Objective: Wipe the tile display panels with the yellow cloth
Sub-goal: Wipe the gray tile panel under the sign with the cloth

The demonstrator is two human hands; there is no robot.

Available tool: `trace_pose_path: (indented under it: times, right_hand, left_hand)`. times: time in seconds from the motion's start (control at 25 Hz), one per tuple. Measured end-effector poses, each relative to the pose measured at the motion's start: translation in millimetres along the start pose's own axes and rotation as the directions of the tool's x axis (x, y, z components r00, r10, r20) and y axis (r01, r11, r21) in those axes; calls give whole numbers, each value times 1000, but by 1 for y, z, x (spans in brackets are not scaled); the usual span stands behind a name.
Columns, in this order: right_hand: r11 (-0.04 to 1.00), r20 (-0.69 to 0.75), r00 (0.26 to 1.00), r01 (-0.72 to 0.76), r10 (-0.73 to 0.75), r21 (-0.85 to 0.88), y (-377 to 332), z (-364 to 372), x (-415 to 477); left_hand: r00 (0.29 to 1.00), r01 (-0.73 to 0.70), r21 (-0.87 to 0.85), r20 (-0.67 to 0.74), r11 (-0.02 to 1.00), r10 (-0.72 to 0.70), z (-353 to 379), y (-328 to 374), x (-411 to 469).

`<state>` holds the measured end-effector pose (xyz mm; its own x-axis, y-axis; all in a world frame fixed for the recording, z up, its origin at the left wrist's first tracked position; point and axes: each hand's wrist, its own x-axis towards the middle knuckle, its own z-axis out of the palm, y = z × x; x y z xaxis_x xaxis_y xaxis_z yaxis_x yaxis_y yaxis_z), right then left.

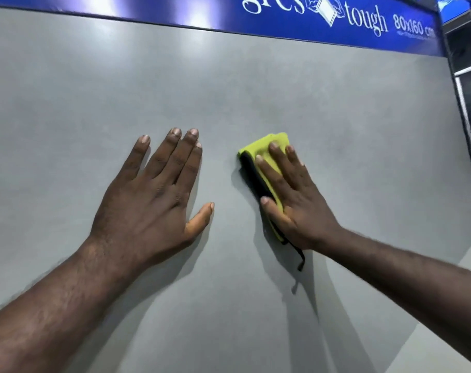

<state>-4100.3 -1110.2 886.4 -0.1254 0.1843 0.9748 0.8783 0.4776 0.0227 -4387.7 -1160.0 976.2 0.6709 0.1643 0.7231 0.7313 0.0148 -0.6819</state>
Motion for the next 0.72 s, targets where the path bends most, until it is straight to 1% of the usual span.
trace_pose_path:
  times: [0.08, 0.12, 0.16, 0.24, 0.28, 0.32, 0.36, 0.4, 0.44, 0.48, 0.52, 0.56, 0.6, 0.64, 0.68, 0.72]
  right_hand:
    - [961, -28, 969, -239, 245, 135, 16, -6, 32]
    - [939, -28, 952, -296, 305, 174, 15, -9, 43]
    - [948, -29, 959, -274, 283, 162, 14, -9, 43]
    - [997, -12, 999, -48, 49, 66, 24, -2, 14]
    - [998, 11, 998, 62, -62, 15, 36, -1, -4]
    - [996, 14, 996, 91, -91, -7, 54, -4, -14]
    - [1000, -4, 1000, 25, -25, 5, 71, -7, -12]
    - [993, -30, 994, -107, 108, 58, 84, -8, -1]
    - [961, -41, 967, -244, 251, 130, 91, -11, 15]
    - [930, -41, 942, -319, 332, 184, 92, -13, 29]
    - [928, -40, 942, -321, 334, 189, 88, -14, 35]
    - [955, -36, 965, -249, 258, 160, 84, -12, 29]
    - [982, -17, 988, -149, 152, 120, 79, -10, 13]
    - [995, 25, 998, -55, 53, 87, 77, -7, -9]
    - [998, 57, 998, -2, -2, 61, 82, -7, -29]
    - [999, 65, 998, -16, 13, 46, 92, -11, -36]
  left_hand:
    - [1000, 13, -2, -1, 1000, -13, 3, 9, 15]
    - [1000, 20, -3, -2, 1000, -20, 5, 14, 23]
    - [1000, 26, -8, -5, 1000, -26, 7, 21, 31]
    - [1000, 31, -15, -2, 999, -31, 10, 36, 42]
    - [1000, 28, -18, 6, 999, -28, 11, 44, 44]
    - [1000, 28, -23, 13, 999, -27, 13, 50, 45]
    - [999, 29, -24, 19, 999, -29, 14, 55, 45]
    - [999, 31, -20, 24, 999, -30, 16, 58, 44]
    - [999, 28, -13, 24, 1000, -27, 18, 62, 43]
    - [1000, 20, -9, 21, 1000, -20, 19, 65, 43]
    - [1000, 14, -6, 19, 1000, -13, 20, 68, 44]
    - [1000, 11, -4, 21, 1000, -11, 21, 70, 46]
    - [1000, 10, -11, 27, 1000, -9, 20, 71, 47]
    - [999, 9, -21, 33, 1000, -8, 20, 71, 47]
    - [999, 8, -21, 34, 1000, -7, 20, 71, 46]
    - [999, 2, -13, 35, 1000, -2, 21, 71, 45]
